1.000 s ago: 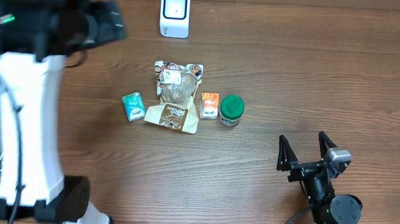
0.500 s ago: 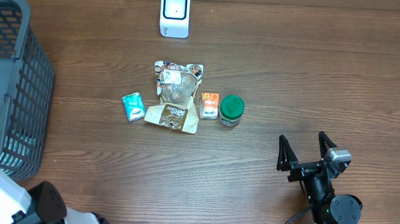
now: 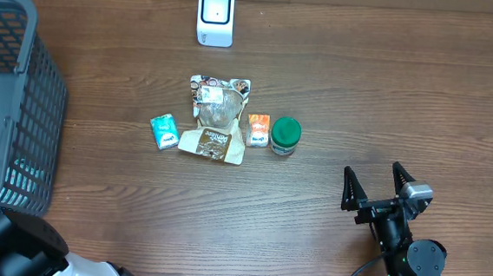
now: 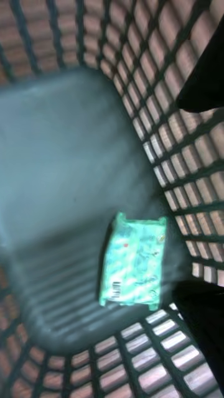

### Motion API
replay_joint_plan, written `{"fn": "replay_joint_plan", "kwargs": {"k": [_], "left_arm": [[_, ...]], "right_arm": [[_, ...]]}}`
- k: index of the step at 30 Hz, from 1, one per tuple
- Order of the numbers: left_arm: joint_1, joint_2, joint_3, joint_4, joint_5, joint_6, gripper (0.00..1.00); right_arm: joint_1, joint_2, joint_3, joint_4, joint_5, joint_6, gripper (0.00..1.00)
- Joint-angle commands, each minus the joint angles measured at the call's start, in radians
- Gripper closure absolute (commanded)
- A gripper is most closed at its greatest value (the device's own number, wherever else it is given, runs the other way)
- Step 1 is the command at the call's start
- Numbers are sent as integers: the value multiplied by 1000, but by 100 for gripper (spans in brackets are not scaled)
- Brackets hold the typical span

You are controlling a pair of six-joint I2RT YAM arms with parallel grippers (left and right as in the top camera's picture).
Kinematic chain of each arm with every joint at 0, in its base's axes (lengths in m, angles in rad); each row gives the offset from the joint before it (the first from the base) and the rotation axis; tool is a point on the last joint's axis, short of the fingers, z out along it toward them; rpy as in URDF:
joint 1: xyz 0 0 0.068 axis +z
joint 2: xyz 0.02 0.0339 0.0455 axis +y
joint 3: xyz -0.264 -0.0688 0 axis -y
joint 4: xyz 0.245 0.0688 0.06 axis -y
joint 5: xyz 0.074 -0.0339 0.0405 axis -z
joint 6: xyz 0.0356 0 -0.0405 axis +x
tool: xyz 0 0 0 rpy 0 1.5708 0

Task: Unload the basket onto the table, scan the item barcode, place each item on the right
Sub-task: 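Reach the left gripper back into the basket and grasp the light-green bag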

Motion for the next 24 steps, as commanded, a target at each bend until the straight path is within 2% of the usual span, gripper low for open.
{"fn": "replay_joint_plan", "kwargs": {"k": [1, 5, 12, 17, 24], "left_arm": [[4, 2, -169, 98, 13, 113, 11], [3, 2, -288, 195, 1, 131, 13], [5, 19, -395, 291, -30, 130, 16], [5, 111, -418, 306, -50, 130, 17], [5, 239, -418, 309, -76, 122, 25]], "right_arm": [[-6, -4, -11, 5, -2, 2, 0], [-6, -4, -11, 5, -2, 2, 0], [-6, -4, -11, 5, -2, 2, 0], [-6, -4, -11, 5, -2, 2, 0], [-6, -4, -11, 5, -2, 2, 0]]}}
